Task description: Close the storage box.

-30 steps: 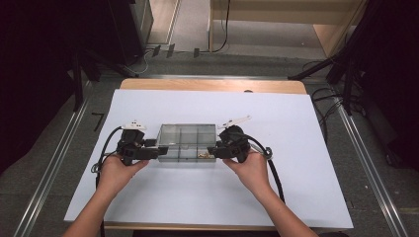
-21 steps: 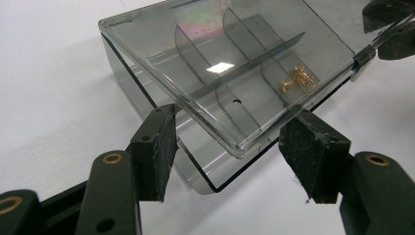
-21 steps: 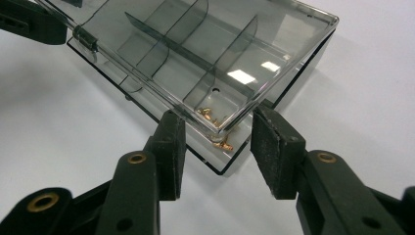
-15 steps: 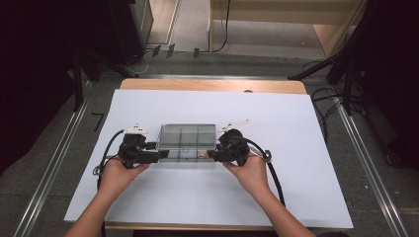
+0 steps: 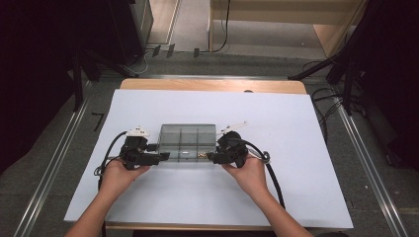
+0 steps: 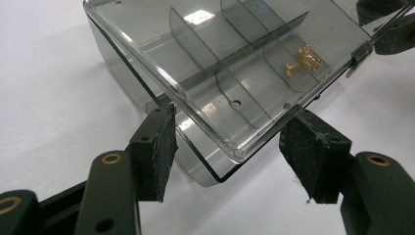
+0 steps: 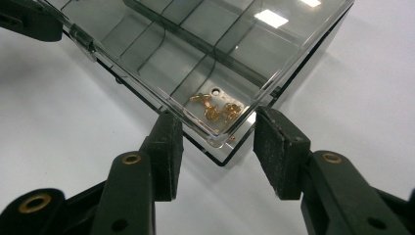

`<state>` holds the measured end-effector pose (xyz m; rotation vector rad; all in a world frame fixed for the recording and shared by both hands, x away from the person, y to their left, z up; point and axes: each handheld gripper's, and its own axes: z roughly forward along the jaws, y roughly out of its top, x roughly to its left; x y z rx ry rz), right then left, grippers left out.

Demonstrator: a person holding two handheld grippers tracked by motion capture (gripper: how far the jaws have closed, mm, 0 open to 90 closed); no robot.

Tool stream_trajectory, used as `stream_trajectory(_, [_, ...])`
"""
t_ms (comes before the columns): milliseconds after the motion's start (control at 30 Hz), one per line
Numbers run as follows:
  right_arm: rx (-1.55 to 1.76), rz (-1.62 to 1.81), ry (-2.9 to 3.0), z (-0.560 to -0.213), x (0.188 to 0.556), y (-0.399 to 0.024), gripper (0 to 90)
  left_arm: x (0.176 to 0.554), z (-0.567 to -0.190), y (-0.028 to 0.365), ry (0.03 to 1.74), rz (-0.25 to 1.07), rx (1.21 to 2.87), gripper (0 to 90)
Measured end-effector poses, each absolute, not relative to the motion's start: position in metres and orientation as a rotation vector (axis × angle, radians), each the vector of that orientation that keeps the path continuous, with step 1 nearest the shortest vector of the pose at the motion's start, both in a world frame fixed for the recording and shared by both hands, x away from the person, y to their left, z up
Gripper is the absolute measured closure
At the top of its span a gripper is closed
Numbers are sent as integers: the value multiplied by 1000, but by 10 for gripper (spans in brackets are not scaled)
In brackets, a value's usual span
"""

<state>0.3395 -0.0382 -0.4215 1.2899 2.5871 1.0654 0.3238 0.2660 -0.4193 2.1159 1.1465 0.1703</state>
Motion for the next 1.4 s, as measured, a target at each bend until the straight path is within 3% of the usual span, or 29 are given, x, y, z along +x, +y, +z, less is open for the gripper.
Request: stream_trajectory(1400, [1301,1024,2599,-434,336,-37,511,326,-433,268,1127,134,2163,348])
